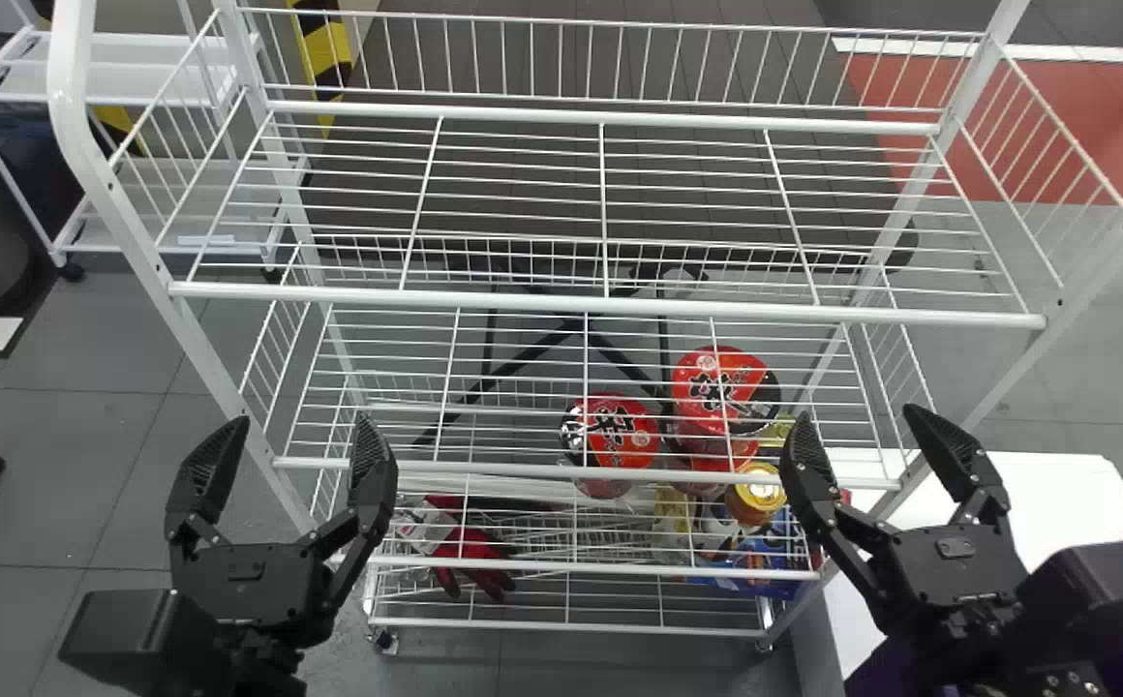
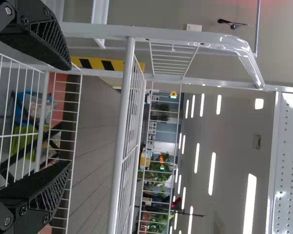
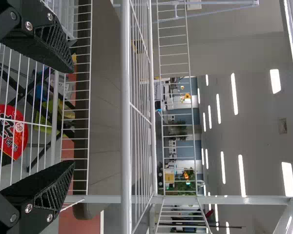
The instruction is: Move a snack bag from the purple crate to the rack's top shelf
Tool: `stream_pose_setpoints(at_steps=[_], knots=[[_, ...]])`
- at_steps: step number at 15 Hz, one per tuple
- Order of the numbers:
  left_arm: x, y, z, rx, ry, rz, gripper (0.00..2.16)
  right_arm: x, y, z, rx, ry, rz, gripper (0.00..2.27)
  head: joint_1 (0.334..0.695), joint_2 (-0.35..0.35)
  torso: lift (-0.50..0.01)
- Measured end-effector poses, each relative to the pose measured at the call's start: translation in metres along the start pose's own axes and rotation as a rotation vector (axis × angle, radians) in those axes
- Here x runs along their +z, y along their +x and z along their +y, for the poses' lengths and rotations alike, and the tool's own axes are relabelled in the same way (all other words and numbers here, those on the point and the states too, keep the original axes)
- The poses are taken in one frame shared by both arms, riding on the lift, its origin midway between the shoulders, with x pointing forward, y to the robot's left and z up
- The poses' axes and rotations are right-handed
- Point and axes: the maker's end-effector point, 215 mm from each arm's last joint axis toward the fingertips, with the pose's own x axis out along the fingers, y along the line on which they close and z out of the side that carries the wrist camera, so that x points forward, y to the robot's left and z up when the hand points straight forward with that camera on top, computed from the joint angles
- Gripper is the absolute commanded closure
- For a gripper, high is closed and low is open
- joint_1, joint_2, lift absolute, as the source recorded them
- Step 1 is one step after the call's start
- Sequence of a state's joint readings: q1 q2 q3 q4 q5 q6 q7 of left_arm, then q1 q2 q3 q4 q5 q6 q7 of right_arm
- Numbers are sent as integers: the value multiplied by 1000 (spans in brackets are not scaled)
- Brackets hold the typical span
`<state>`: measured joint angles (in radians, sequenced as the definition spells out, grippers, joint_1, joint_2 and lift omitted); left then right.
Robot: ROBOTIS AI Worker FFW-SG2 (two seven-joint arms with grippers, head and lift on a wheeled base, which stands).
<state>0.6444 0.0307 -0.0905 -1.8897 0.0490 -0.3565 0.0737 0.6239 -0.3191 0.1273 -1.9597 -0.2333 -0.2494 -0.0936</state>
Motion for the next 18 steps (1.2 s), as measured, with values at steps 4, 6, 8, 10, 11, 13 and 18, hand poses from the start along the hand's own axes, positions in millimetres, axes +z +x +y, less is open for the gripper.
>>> stream_pose_setpoints(at_steps=[4,6,8,10,11,13,18], knots=[[0,0,0,1,0,0,140,2,0,1,4,-7,-4,167,695,-23,-193],[0,0,0,0,0,0,137,1,1,1,5,-8,3,167,695,-22,-201],[0,0,0,1,-1,0,137,1,1,2,5,-10,6,167,695,-21,-210],[0,0,0,1,-1,0,137,-2,2,2,5,-16,19,167,695,-21,-217],[0,0,0,1,-1,0,137,-2,2,2,6,-17,21,167,695,-20,-222],[1,0,0,0,0,-2,137,-3,3,2,7,-20,24,167,695,-20,-229],[2,0,0,0,0,-3,137,-5,4,3,10,-26,30,161,695,-18,-249]])
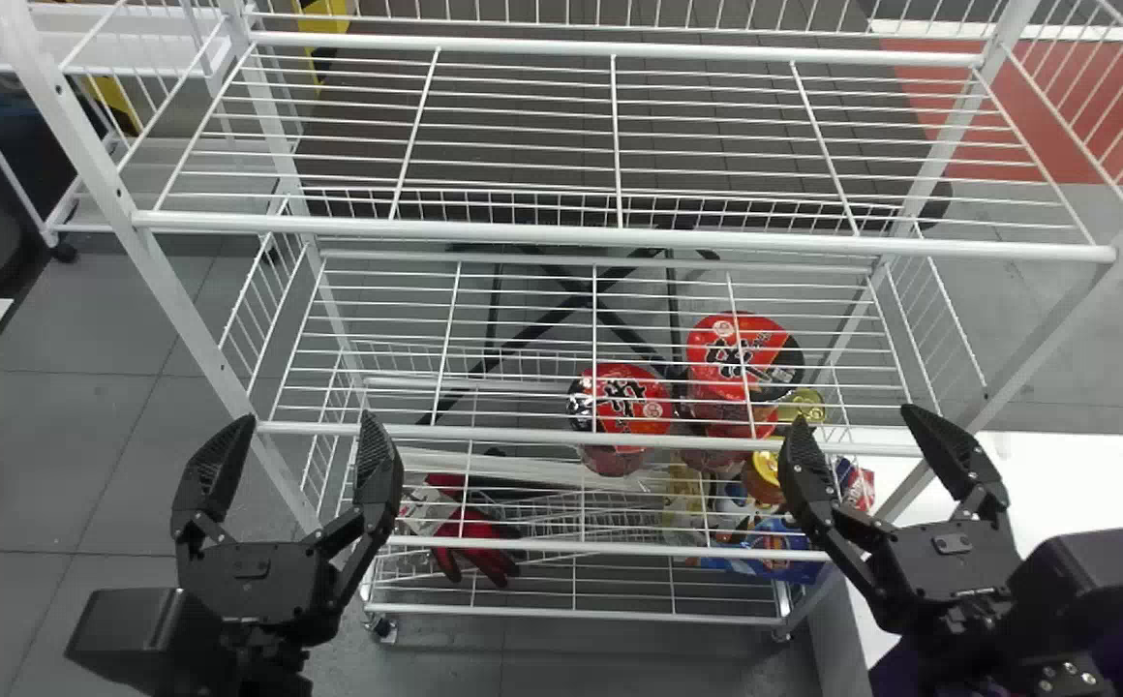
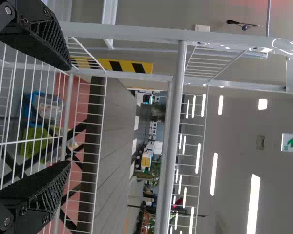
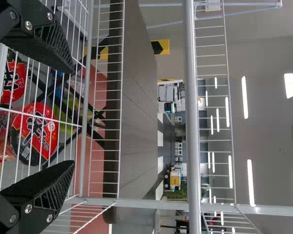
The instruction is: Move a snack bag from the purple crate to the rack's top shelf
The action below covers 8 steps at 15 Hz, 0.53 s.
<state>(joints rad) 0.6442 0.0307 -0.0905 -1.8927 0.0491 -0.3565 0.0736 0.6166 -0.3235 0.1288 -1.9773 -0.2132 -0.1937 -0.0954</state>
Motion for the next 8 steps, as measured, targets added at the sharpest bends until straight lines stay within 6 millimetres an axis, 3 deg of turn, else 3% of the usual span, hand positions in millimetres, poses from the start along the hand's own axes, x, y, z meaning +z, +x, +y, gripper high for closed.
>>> stream_pose_setpoints(at_steps=[8], knots=[[2,-1,-1,0,-1,-5,137,1,-1,1,9,-5,-2,164,695,-17,-282]])
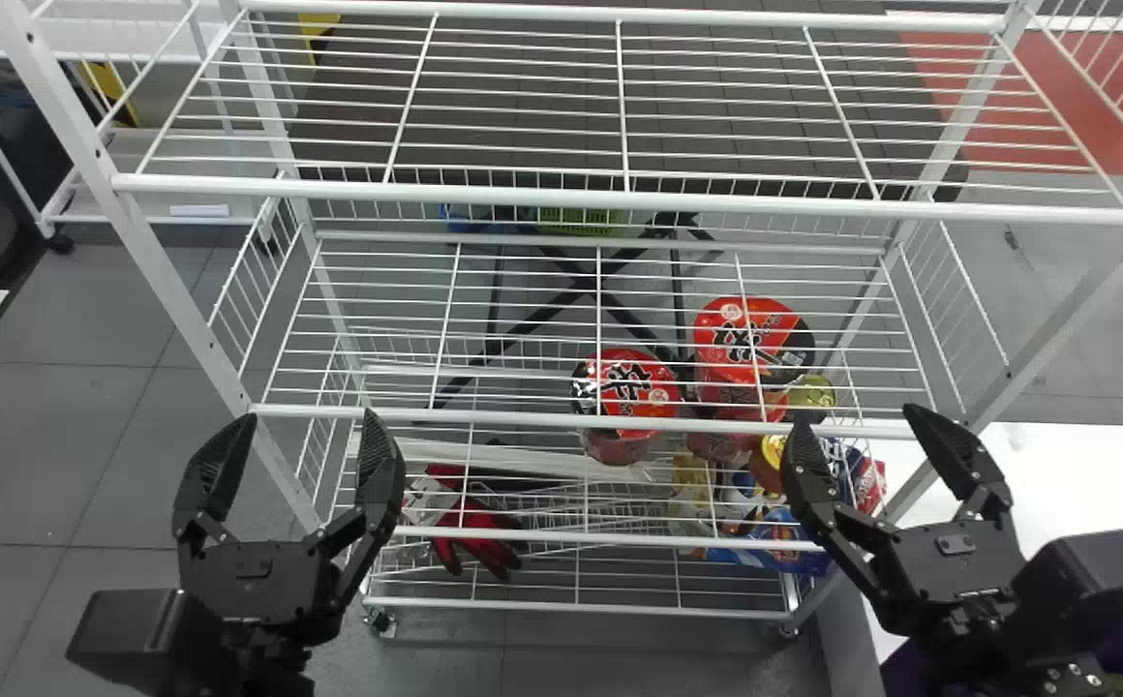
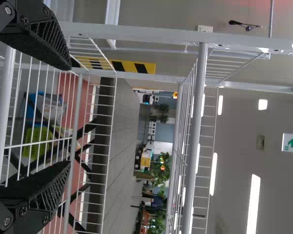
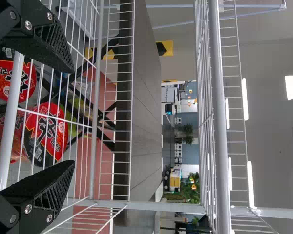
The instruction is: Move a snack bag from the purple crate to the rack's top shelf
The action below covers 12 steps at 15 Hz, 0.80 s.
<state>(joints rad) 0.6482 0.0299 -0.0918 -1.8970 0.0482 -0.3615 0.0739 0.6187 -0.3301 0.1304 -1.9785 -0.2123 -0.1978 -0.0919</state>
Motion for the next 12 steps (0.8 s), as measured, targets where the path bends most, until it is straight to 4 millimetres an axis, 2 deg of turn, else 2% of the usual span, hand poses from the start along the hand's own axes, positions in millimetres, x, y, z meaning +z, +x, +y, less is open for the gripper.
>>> stream_pose_setpoints(at_steps=[12], knots=[[1,-2,-1,-1,-3,-5,137,10,-3,3,8,2,-25,151,695,-15,-330]])
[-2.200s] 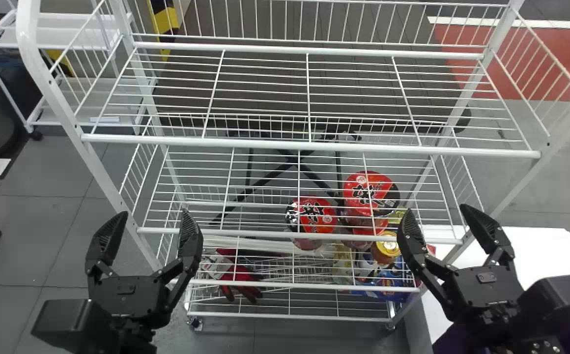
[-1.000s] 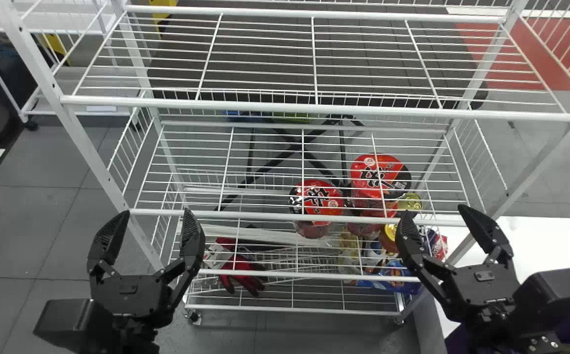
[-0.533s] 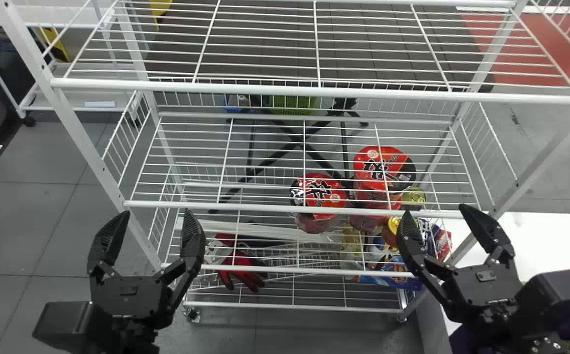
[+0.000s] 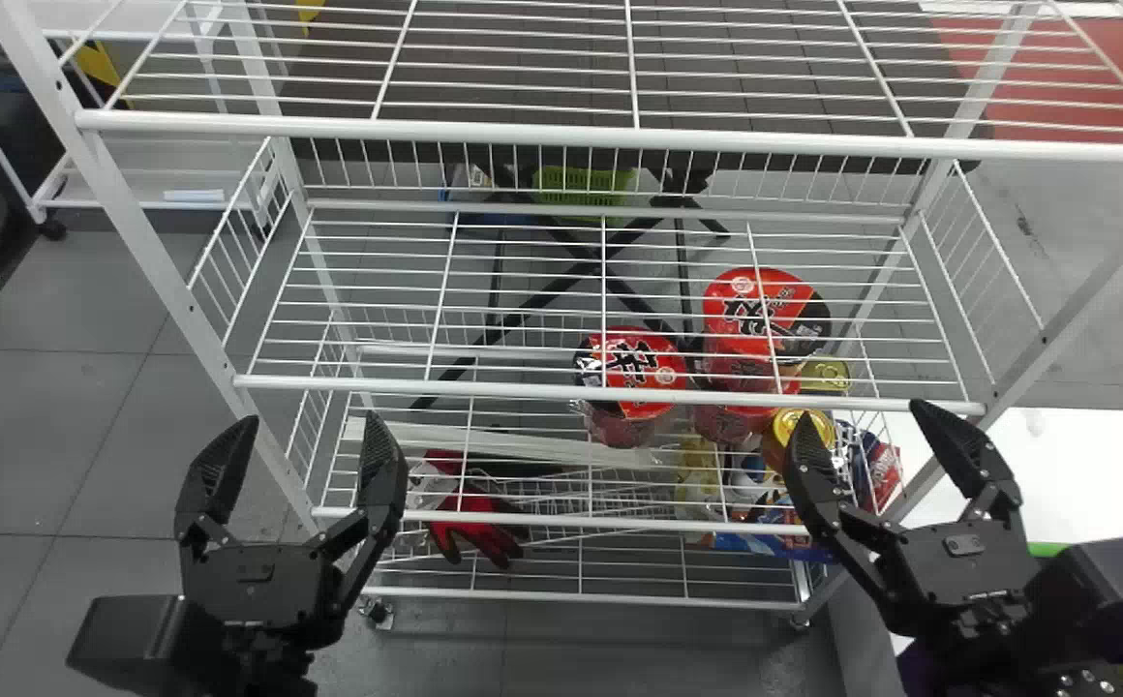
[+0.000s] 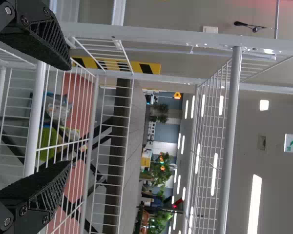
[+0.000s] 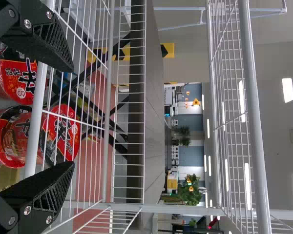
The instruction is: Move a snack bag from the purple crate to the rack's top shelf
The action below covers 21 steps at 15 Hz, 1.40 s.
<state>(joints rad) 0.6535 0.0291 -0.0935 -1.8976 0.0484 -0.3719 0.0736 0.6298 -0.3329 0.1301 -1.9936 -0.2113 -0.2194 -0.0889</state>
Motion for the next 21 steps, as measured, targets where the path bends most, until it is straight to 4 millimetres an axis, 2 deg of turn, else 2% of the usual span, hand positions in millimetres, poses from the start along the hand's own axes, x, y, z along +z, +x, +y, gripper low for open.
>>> stream_pose_setpoints(at_steps=[16,21], knots=[[2,-3,-3,-8,1,2,137,13,-3,3,16,0,-48,154,695,-17,-394],[1,-5,-4,-9,3,5,137,16,-4,9,43,14,-55,161,695,-9,-414]])
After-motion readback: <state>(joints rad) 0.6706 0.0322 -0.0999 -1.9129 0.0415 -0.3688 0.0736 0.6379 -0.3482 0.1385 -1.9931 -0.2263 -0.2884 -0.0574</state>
